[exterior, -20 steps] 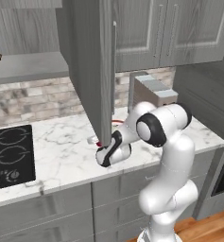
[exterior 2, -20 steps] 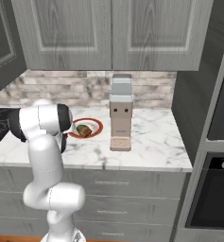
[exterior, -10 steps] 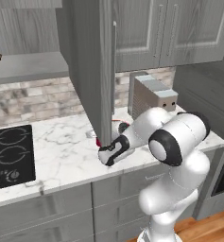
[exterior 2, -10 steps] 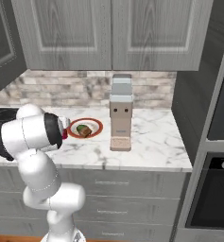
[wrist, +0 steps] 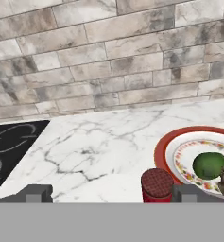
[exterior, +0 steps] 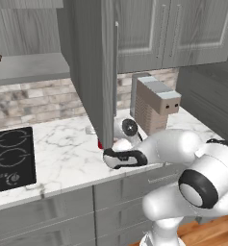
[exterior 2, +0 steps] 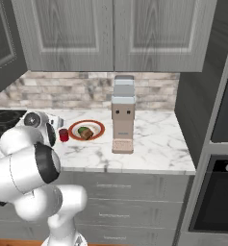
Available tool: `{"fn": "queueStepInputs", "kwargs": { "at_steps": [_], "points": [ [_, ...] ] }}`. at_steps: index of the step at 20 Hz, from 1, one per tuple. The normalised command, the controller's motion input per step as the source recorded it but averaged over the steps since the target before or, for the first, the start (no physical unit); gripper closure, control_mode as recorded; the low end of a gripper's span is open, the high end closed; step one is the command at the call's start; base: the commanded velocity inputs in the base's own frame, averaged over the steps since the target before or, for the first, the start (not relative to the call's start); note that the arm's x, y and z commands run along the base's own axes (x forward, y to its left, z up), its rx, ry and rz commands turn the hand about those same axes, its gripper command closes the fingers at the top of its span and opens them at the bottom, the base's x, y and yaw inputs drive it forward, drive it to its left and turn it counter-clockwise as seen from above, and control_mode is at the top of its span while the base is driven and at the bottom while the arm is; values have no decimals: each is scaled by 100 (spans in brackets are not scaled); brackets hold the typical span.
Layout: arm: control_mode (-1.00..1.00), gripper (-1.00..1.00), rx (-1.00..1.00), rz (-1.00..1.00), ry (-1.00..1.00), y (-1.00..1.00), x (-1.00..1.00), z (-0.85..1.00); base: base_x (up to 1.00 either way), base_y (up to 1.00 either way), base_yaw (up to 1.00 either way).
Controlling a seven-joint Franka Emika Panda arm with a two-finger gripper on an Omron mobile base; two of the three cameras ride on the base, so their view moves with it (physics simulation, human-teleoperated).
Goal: Pick the avocado and bread from the counter and place them on the plate. Then pick the jam from the cabinet and place it next to the plate. Lastly close the cabinet door.
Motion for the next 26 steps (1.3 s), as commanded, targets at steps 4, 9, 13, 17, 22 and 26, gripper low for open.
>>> {"fn": "queueStepInputs", "kwargs": {
  "at_steps": [4,9,13,17,22,26],
  "points": [
    [-100,-100,8,-6,14,-22,-53,53,0,0,0],
    [-100,-100,7,-8,14,-21,-51,57,0,0,0],
    [-100,-100,3,-9,10,-16,-51,49,0,0,0],
    [-100,-100,0,-5,6,-6,-50,35,0,0,0],
    [-100,-100,-1,-1,0,-2,-47,22,0,0,0],
    [-100,-100,0,0,1,-5,-55,30,0,0,0]
  ]
}}
